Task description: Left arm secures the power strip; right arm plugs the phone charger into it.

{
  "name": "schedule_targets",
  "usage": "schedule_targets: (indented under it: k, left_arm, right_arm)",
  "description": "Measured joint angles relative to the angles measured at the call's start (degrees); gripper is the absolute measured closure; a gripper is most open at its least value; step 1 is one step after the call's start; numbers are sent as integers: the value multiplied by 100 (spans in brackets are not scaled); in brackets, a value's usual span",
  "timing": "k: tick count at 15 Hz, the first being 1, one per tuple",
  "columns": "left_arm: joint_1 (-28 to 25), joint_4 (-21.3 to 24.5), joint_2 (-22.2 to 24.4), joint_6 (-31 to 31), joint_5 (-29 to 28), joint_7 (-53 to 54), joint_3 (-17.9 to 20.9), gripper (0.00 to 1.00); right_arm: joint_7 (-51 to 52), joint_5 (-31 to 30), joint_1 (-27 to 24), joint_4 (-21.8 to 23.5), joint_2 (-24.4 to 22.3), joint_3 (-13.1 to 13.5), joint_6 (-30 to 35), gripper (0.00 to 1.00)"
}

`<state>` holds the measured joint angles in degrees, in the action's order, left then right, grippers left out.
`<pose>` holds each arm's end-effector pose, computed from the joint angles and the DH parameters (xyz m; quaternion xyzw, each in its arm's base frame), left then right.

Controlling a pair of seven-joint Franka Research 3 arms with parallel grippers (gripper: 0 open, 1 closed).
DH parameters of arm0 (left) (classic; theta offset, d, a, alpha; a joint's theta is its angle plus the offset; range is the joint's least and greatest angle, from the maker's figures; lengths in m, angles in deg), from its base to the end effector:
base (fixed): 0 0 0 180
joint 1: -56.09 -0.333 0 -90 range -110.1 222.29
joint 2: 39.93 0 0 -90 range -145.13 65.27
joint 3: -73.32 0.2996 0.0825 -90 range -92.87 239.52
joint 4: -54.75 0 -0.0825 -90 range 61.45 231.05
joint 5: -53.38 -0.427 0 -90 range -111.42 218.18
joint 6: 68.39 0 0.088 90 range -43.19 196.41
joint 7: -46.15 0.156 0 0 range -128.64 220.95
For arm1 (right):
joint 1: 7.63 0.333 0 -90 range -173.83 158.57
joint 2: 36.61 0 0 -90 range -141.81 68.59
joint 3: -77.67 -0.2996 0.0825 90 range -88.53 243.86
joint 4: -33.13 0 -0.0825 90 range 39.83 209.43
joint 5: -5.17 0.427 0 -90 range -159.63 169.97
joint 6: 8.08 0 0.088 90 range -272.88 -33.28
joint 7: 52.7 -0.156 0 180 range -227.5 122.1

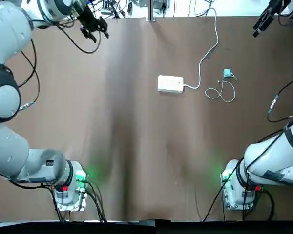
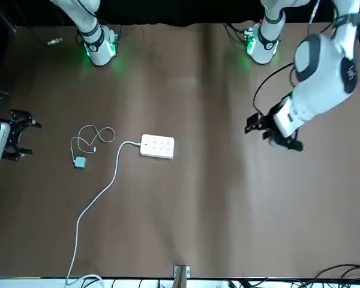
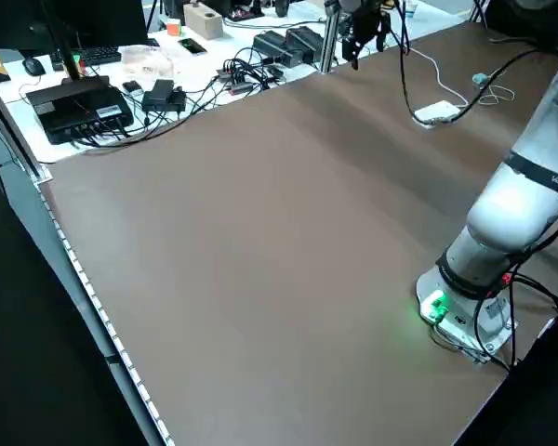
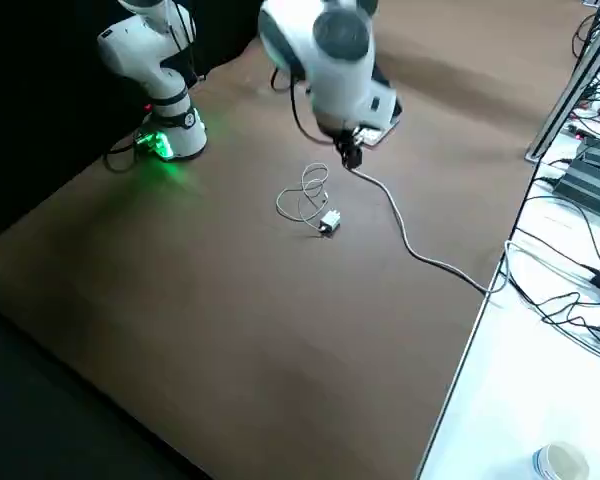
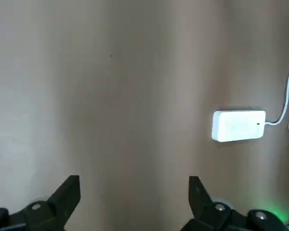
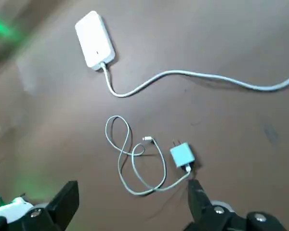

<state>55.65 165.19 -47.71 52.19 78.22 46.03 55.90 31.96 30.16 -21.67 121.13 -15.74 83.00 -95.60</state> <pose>0.5978 -0.2194 0.3499 0.9773 -0.0369 -0.0098 0.2083 0.6316 -0.1455 0.3590 -0.8275 -0.4936 -0.0449 0.2637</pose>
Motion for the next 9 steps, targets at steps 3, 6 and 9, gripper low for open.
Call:
schedule_targets:
  k: [3, 6, 9]
  left_arm:
    - [6, 80, -302, 303, 316, 20, -144, 5]
    - [4, 186, -454, 655, 602, 71, -248, 17]
    - [5, 442, -654, 1276, 908, 75, -632, 47]
  right_arm:
    - [1179, 483, -250, 12, 381, 1, 19, 0]
    - [2359, 1084, -427, 25, 771, 0, 286, 0]
    - [3587, 1661, -611, 43, 1318, 1, 566, 0]
